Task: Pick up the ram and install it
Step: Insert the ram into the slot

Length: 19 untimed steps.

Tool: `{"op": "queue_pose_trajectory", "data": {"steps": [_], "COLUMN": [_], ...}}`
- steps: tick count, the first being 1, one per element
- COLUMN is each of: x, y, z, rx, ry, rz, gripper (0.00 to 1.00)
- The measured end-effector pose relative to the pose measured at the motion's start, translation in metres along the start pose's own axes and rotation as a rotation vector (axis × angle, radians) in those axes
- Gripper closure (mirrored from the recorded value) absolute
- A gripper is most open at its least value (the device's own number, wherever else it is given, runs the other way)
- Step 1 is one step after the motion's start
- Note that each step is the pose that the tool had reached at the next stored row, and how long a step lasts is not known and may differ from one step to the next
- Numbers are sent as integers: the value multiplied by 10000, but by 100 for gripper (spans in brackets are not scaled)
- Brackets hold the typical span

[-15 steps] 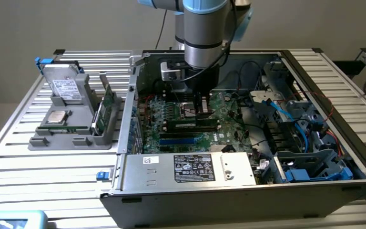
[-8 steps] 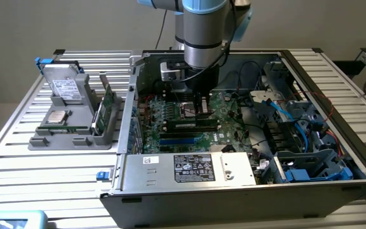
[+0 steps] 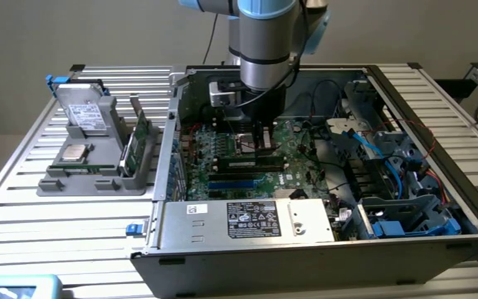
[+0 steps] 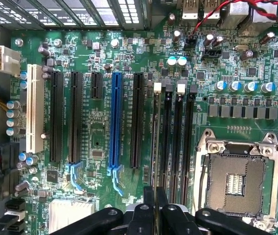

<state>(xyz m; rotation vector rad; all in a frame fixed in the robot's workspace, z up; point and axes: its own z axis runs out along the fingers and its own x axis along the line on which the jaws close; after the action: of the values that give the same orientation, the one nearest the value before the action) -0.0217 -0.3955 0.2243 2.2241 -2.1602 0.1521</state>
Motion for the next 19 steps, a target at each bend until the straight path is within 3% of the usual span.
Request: {"op": "queue_pose_trajectory", "data": {"steps": [11, 12, 19], "x": [-2, -2, 14], "y": [6, 5, -97], "z": [17, 9, -121], "rx": [8, 7, -19], "ry": [2, 2, 6], "rz": [1, 1, -2], "gripper": [85, 78, 78]}}
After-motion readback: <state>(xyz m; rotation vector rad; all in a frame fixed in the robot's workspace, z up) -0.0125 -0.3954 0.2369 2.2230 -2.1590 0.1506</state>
